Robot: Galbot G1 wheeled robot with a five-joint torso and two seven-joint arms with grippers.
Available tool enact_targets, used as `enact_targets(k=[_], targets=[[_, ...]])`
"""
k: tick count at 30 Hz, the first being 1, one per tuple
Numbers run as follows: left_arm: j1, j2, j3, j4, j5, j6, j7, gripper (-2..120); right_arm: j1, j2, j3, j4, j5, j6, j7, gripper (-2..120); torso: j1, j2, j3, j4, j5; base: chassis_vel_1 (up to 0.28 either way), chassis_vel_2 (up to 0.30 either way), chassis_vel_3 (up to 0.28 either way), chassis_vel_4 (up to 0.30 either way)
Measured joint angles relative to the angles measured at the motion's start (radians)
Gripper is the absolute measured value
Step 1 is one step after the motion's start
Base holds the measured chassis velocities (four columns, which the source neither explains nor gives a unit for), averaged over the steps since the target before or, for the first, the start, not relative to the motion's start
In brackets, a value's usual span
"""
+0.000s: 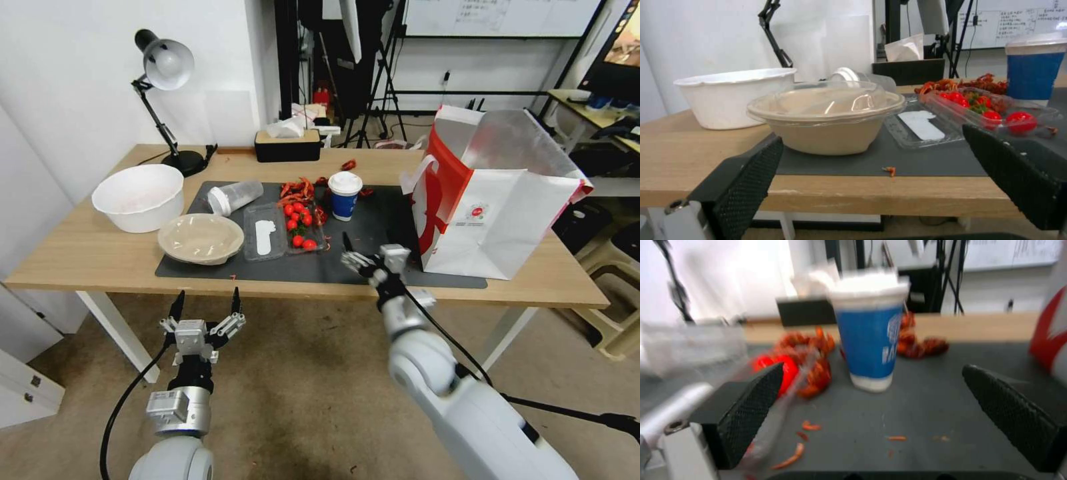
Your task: Pick up the trash from the table and place it into the takeout bag.
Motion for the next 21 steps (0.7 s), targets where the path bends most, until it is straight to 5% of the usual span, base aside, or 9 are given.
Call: enact_targets(k=[6, 21], targets=[[-0.001, 0.0, -0.004, 0.0, 0.0, -0.001, 0.0, 100, 0.177, 0.048, -0.054, -0.18, 0.029, -0.006, 0.005, 100, 0.0, 0.0, 0.0, 0.0001, -0.0001, 0.0, 0.0, 0.0, 0.0], [-0.006, 0.0, -0.004, 0.016, -0.002, -0.012, -0.002, 100, 0.315, 0.114, -0.105, -0.359, 0.074, -0.032, 0.012, 100, 0.0, 0.0, 0.0, -0.0001, 0.0, 0.0, 0.0, 0.0, 0.0]])
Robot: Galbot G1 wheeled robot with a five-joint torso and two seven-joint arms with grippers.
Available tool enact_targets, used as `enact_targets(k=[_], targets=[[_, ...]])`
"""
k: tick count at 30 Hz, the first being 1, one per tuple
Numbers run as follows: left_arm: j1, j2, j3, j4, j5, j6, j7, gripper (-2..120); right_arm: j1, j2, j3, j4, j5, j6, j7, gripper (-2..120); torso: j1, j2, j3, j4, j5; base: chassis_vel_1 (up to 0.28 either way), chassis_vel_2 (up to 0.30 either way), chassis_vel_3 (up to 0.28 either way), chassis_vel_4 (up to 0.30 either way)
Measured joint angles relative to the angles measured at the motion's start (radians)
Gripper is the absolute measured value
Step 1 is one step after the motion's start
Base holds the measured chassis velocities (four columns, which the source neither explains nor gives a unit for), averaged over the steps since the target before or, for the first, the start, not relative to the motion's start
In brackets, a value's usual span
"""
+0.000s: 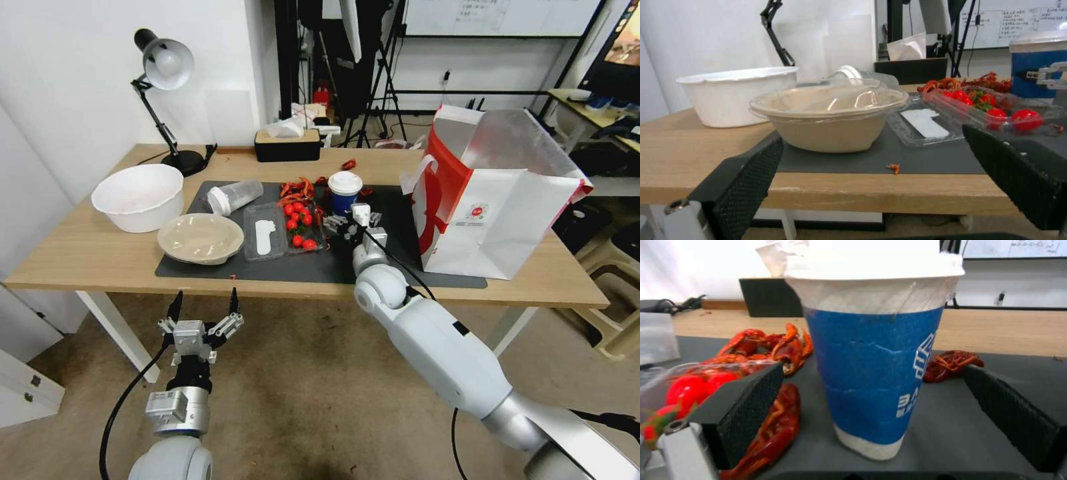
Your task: Pick up the trash from the table and place it into the takeout bag.
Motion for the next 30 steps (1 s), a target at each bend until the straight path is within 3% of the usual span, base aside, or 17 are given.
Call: enact_targets(k=[8, 15, 17, 19, 20, 25, 27, 29, 30], targets=[[0.0, 0.0, 0.0, 0.005, 0.0, -0.006, -0.001, 100, 0.044, 0.021, -0.014, -0.061, 0.011, -0.001, -0.001, 97, 0.0, 0.0, 0.0, 0.0001, 0.0, 0.0, 0.0, 0.0, 0.0], [0.0, 0.0, -0.001, 0.008, -0.001, -0.011, -0.002, 100, 0.063, 0.041, -0.023, -0.095, 0.011, -0.008, 0.003, 67, 0.0, 0.0, 0.0, 0.0001, 0.0, 0.0, 0.0, 0.0, 0.0], [0.001, 0.0, -0.001, 0.009, -0.001, -0.011, -0.002, 100, 0.063, 0.043, -0.024, -0.095, 0.011, -0.009, 0.004, 65, 0.0, 0.0, 0.0, 0.0001, 0.0, 0.0, 0.0, 0.0, 0.0], [0.002, 0.0, -0.002, 0.009, -0.001, -0.013, -0.004, 100, 0.062, 0.046, -0.024, -0.093, 0.008, -0.011, 0.008, 53, 0.0, 0.0, 0.0, 0.0, 0.0, 0.0, 0.0, 0.0, 0.0], [0.002, 0.0, -0.002, 0.009, -0.001, -0.013, -0.004, 100, 0.062, 0.046, -0.024, -0.093, 0.008, -0.011, 0.008, 53, 0.0, 0.0, 0.0, 0.0, 0.0, 0.0, 0.0, 0.0, 0.0], [0.003, 0.0, -0.002, 0.012, -0.001, -0.016, -0.008, 100, 0.056, 0.044, -0.024, -0.07, 0.004, -0.017, 0.02, 37, 0.0, 0.0, 0.0, 0.0001, 0.0, 0.0, 0.0, 0.0, 0.0], [0.003, 0.0, -0.002, 0.013, 0.0, -0.017, -0.008, 100, 0.046, 0.036, -0.022, -0.039, 0.004, -0.024, 0.03, 24, 0.0, 0.0, 0.0, 0.0, 0.0001, 0.0, 0.0, 0.0, 0.0], [0.003, 0.0, -0.002, 0.013, 0.0, -0.017, -0.008, 100, 0.046, 0.036, -0.022, -0.036, 0.004, -0.025, 0.031, 24, 0.0, 0.0, 0.0, 0.0, 0.0001, 0.0, 0.0, 0.0, 0.0], [0.003, 0.0, -0.001, 0.013, 0.0, -0.017, -0.008, 100, 0.042, 0.032, -0.019, -0.018, 0.004, -0.033, 0.038, 17, 0.0, 0.0, 0.0, 0.0, 0.0, 0.0, 0.0, 0.0, 0.0]])
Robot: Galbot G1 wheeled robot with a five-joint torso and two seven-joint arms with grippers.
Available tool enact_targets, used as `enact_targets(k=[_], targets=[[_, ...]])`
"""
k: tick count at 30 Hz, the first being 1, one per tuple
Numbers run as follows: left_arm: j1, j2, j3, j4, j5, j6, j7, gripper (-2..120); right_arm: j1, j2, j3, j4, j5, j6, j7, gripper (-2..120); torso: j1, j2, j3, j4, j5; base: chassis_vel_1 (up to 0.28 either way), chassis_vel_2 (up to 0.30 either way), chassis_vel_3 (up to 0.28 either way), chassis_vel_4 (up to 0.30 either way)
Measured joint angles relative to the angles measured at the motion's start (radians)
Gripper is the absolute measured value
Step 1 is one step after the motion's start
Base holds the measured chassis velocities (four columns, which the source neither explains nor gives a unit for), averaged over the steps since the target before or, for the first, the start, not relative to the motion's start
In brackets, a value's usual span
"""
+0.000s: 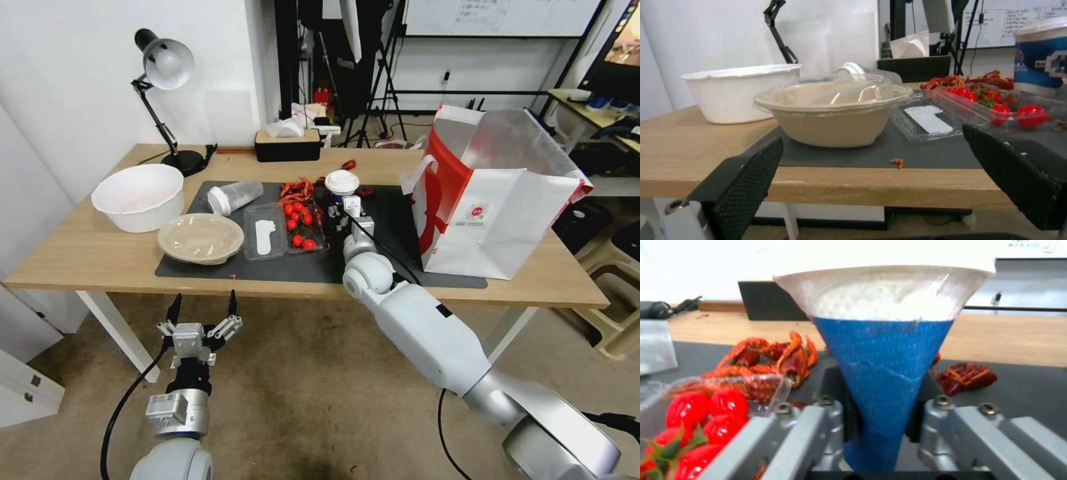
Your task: Pick up the trash from the table and place it into the takeout bag.
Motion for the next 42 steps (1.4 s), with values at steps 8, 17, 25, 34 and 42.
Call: enact_targets(k=[8, 17, 25, 34, 42], targets=[[0.0, 0.0, 0.001, 0.002, 0.001, -0.001, 0.0, 100, -0.02, -0.019, 0.041, 0.227, 0.059, -0.111, 0.101, 0, 0.0, 0.0, 0.0, 0.0, 0.0, 0.0, 0.0, 0.0, 0.0], [-0.001, 0.0, 0.005, 0.007, 0.006, -0.004, 0.0, 100, 0.041, -0.073, 0.139, 0.487, 0.174, -0.293, 0.257, 0, 0.0, 0.0, 0.0, -0.0002, 0.0001, 0.0, 0.0, 0.0, 0.0], [-0.005, 0.0, 0.015, 0.016, 0.02, -0.011, 0.0, 100, 0.167, -0.133, 0.296, 0.582, 0.397, -0.404, 0.417, 0, 0.0, 0.0, 0.0, 0.0, 0.0003, 0.0, 0.0, 0.0, 0.0], [-0.009, 0.0, 0.022, 0.028, 0.031, -0.032, 0.0, 100, 0.279, -0.298, 0.338, 0.551, 0.766, -0.479, 0.584, 0, 0.0, 0.0, 0.0, 0.0, 0.0003, 0.0, 0.0, 0.0, 0.0], [-0.012, 0.0, 0.03, 0.033, 0.034, -0.041, 0.001, 100, 0.344, -0.467, 0.309, 0.502, 1.097, -0.514, 0.697, 0, 0.0, 0.0, 0.0, 0.0001, 0.0002, 0.0, 0.0, 0.0, 0.0]])
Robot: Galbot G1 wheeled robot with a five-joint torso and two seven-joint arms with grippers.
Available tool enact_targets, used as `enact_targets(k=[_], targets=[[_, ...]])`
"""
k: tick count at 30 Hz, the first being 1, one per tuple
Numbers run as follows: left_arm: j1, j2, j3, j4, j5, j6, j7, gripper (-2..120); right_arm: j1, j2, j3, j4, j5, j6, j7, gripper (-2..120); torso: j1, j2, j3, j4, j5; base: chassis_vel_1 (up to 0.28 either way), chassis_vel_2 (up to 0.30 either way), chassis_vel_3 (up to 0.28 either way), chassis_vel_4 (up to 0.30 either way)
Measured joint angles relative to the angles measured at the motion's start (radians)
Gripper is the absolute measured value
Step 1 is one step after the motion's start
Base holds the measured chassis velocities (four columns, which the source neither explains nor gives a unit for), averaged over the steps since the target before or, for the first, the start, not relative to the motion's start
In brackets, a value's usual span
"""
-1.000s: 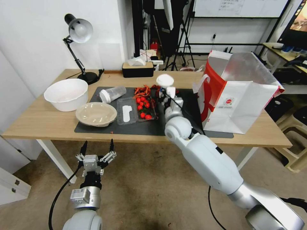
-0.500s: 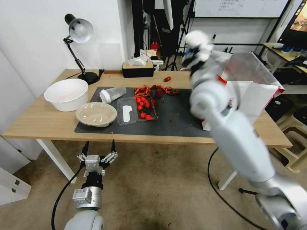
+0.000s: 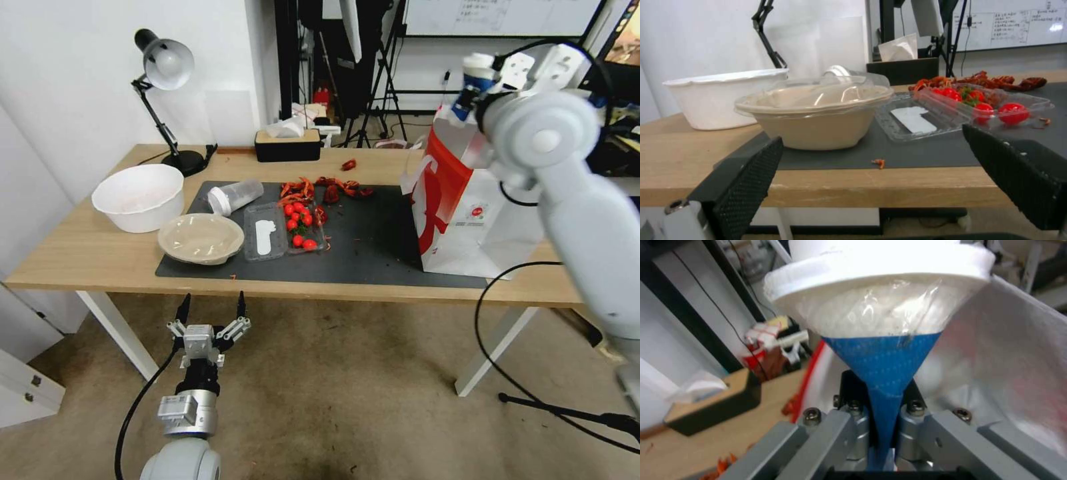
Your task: Pick up the trash from the table and place it into the takeout bag.
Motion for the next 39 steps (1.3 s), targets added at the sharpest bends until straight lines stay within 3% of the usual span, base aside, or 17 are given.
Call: enact_targets(k=[6, 17, 29, 31, 33, 39], targets=[[-0.004, 0.0, 0.004, 0.002, 0.0, -0.004, 0.0, 100, 0.035, -0.133, -0.028, 0.016, 0.206, -0.056, 0.022, 0, 0.0, 0.0, 0.0, -0.0002, 0.0, 0.0, 0.0, 0.0, 0.0], [-0.007, 0.0, 0.039, 0.001, 0.004, -0.005, 0.0, 100, 0.0, -0.232, -0.036, 0.0, 0.289, -0.105, 0.018, 2, 0.0, 0.0, 0.0, 0.0, 0.0, 0.0, 0.0, 0.0, 0.0], [-0.013, 0.0, 0.039, -0.001, 0.012, 0.005, 0.002, 100, 0.016, -0.211, -0.043, -0.033, 0.299, -0.108, 0.021, 47, 0.0, 0.0, 0.0, 0.0, -0.0003, 0.0, 0.0, 0.0, 0.0], [-0.013, 0.0, 0.038, -0.001, 0.012, 0.005, 0.002, 100, 0.017, -0.209, -0.044, -0.034, 0.299, -0.108, 0.021, 47, 0.0, 0.0, 0.0, 0.0, -0.0003, 0.0, 0.0, 0.0, 0.0], [-0.017, 0.0, 0.037, 0.004, 0.012, 0.007, 0.003, 100, 0.03, -0.196, -0.051, -0.045, 0.299, -0.108, 0.023, 61, 0.0, 0.0, 0.0, 0.0001, -0.0003, 0.0, 0.0, 0.0, 0.0], [-0.022, 0.0, 0.04, 0.011, 0.015, 0.01, 0.005, 100, 0.04, -0.185, -0.048, -0.033, 0.261, -0.089, -0.017, 82, 0.0, 0.0, 0.0, 0.0, -0.0002, 0.0, 0.0, 0.0, 0.0]])
